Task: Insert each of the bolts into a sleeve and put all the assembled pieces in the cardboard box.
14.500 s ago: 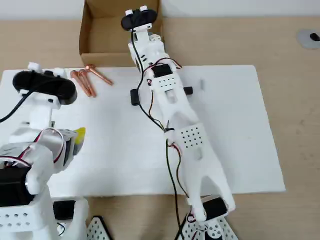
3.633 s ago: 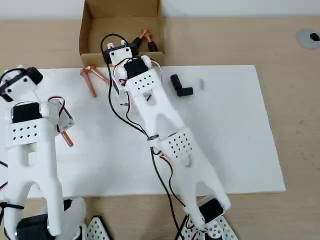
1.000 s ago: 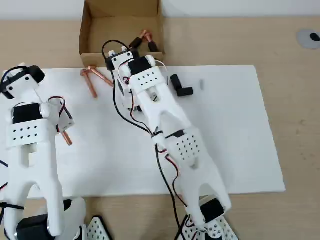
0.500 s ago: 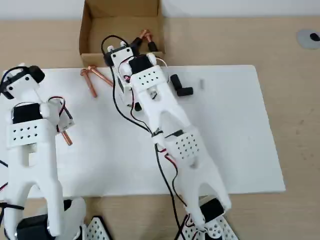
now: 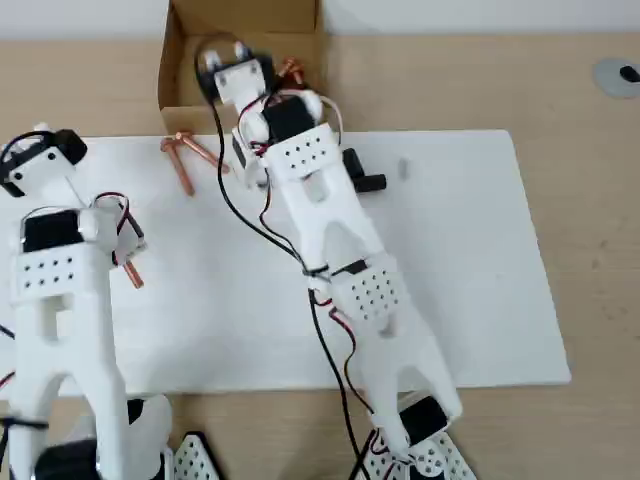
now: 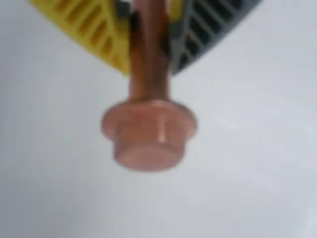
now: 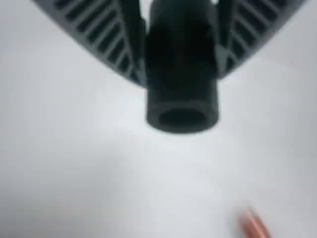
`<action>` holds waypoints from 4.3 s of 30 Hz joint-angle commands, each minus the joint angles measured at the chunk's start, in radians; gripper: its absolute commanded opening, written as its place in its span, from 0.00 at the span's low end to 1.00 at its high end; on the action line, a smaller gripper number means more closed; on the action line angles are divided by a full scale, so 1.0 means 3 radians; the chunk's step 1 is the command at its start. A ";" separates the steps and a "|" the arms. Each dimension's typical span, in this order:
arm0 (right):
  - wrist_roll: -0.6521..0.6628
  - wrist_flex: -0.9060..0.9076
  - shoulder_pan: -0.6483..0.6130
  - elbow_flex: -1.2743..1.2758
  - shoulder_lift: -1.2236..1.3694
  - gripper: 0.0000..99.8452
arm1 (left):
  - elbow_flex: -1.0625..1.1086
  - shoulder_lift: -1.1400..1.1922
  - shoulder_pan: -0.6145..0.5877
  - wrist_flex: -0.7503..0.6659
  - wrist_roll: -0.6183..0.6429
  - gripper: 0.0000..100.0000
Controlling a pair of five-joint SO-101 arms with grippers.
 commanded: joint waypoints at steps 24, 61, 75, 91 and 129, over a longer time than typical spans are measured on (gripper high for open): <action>-0.0578 -0.0588 -0.0463 0.4636 -0.5143 0.01 | 0.1626 -0.3925 0.0220 -0.2639 -0.0721 0.01; 0.0844 -0.5258 -0.1189 1.0380 -0.9475 0.01 | 0.0338 -0.2509 0.2071 -0.1795 0.0046 0.01; 0.0593 -0.5237 -0.1169 1.0610 -0.9613 0.01 | 0.0829 -0.3383 0.2537 -0.1320 -0.0522 0.01; 0.0593 -0.5002 -0.1169 1.0615 -0.9613 0.01 | 0.1514 -0.4161 0.2348 -0.1529 -0.0956 0.01; 0.0338 -0.5002 -0.0892 1.0610 -0.9638 0.01 | 0.1708 -0.4166 0.2337 -0.1729 -0.0578 0.01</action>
